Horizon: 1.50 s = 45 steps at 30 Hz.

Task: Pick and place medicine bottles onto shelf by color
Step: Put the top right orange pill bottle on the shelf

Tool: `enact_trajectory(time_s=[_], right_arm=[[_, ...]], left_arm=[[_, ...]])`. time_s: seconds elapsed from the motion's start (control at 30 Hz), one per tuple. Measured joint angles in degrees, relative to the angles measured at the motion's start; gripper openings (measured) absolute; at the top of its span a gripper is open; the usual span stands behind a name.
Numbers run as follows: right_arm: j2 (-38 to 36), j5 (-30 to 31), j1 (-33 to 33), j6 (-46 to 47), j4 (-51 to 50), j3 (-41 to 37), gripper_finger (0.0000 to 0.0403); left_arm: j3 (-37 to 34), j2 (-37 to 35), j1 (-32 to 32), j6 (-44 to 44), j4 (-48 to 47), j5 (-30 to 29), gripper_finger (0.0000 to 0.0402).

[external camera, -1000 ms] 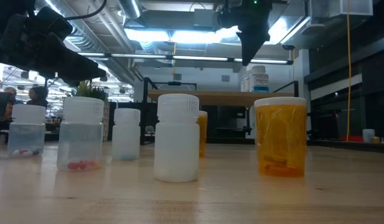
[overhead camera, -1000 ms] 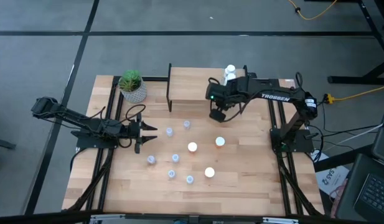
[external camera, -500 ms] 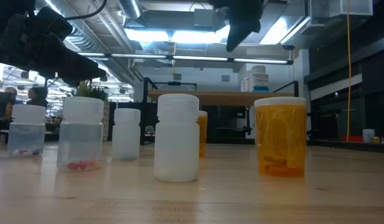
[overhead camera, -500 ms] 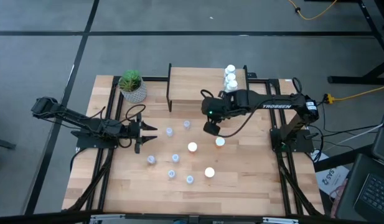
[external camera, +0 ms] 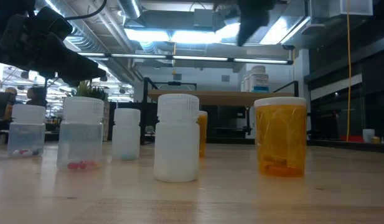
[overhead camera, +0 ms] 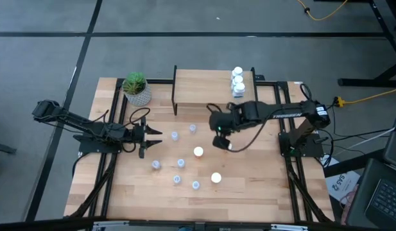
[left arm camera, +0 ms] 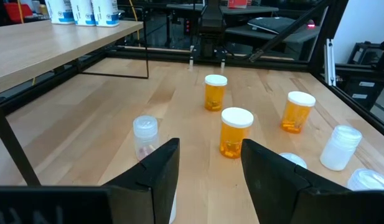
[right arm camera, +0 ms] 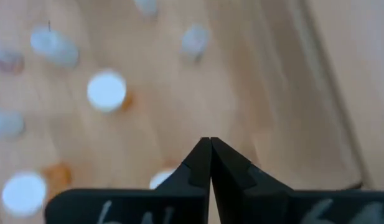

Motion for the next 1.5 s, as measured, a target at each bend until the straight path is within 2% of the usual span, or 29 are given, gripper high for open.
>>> enact_trajectory(time_s=[0.17, 0.33, 0.5, 0.67, 0.83, 1.37, 1.5], right_arm=[[-0.09, 2.93, 6.19, 4.07, -6.51, -3.06, 0.0012], [-0.04, 3.65, 12.81, 13.73, -6.49, -8.45, 0.0012], [-0.02, 3.64, 19.5, 22.95, -1.87, -14.88, 0.0012], [-0.02, 4.94, 23.46, 26.72, 7.29, -19.49, 0.0012], [-0.02, 5.83, 25.13, 27.9, 12.67, -20.93, 0.0012], [-0.02, 5.43, 25.04, 27.98, 19.07, -20.93, 0.0012], [-0.02, 2.96, 24.04, 25.17, 19.23, -20.93, 0.0034]], left_arm=[[-0.01, -0.01, 0.01, 0.02, 0.0, 0.0, 0.0165], [0.0, 0.02, 0.02, 0.02, 0.0, 0.0, 0.0165], [-0.01, -0.01, 0.02, 0.02, 0.0, 0.0, 0.0165], [-0.01, 0.01, 0.02, 0.02, 0.02, 0.0, 0.0165], [0.0, 0.0, 0.0, 0.02, 0.02, 0.0, 0.0165], [-0.02, -0.01, 0.0, 0.47, 0.02, 0.66, 0.0165], [0.0, -0.01, 0.01, 0.5, 0.03, 0.66, 0.0165]])
